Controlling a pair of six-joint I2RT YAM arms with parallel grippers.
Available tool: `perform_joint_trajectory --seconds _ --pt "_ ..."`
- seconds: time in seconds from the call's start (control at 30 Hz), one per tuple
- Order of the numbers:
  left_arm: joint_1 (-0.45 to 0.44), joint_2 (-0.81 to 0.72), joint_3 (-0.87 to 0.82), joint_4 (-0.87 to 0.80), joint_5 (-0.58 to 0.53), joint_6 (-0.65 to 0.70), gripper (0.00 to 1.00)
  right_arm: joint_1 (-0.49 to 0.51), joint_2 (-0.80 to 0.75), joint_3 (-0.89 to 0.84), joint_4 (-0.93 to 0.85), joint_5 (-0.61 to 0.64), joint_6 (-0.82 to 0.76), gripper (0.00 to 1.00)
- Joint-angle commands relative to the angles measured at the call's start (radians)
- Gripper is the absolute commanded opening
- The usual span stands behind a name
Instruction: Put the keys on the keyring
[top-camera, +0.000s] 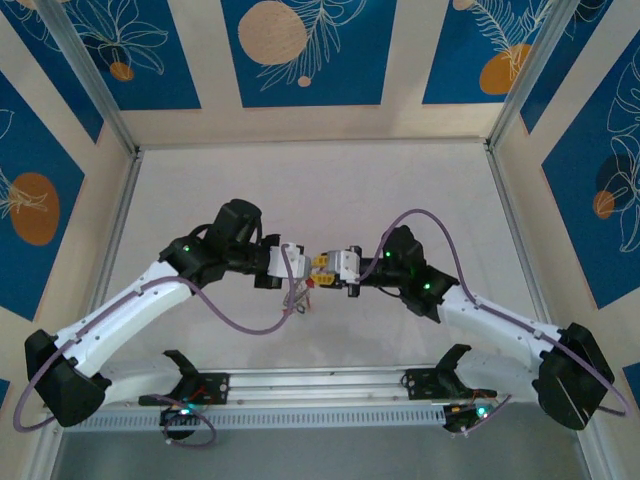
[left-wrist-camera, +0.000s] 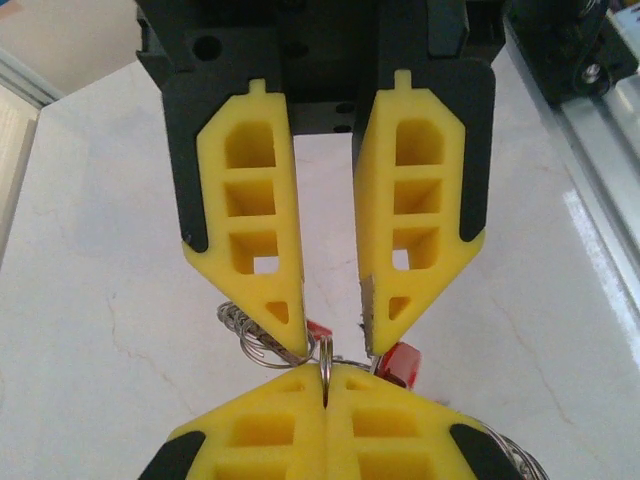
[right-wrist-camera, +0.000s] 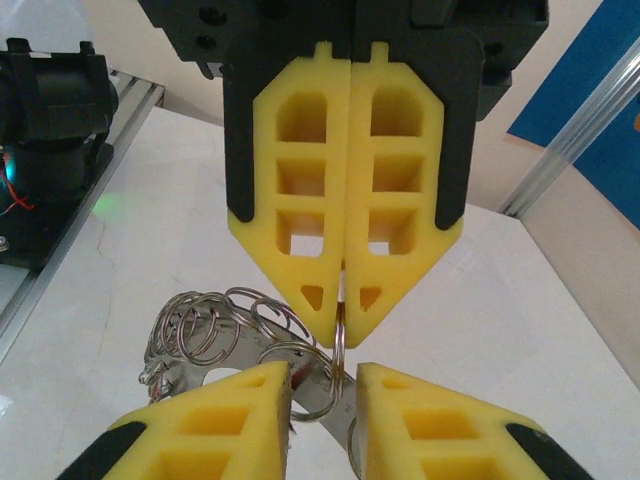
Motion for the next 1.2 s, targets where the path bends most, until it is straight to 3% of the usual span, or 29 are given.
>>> perform_joint_trajectory --seconds 0.0,0.17,0.43,0.9,0.93,1.03,1.17 --pt "0.014 -0.032 0.03 0.058 0.114 -0.067 0.0 -0.009 -0.039 -0.033 0.054 0.006 0.048 0.26" --pt "0.026 -0.032 0.009 0.127 0.198 -0.114 0.0 -0.011 -0.045 -0.044 0.065 0.01 0.07 0.19" --pt "0.027 -0.012 -0.011 0.206 0.274 -0.175 0.0 -0.013 -0.036 -0.051 0.107 0.016 0.089 0.18" --pt "0.03 -0.011 -0.066 0.252 0.233 -0.209 0.0 -0.037 -0.065 -0.07 0.146 -0.033 0.128 0.11" --pt "0.032 -0.013 -0.065 0.252 0.235 -0.211 0.0 -0.039 -0.07 -0.075 0.138 -0.029 0.122 0.12" --pt "0.037 -0.022 -0.066 0.248 0.256 -0.206 0.0 -0.044 -0.097 -0.102 0.142 -0.007 0.123 0.28" --pt "0.04 -0.03 -0.081 0.247 0.284 -0.193 0.0 -0.07 -0.156 -0.132 0.125 -0.019 0.156 0.29"
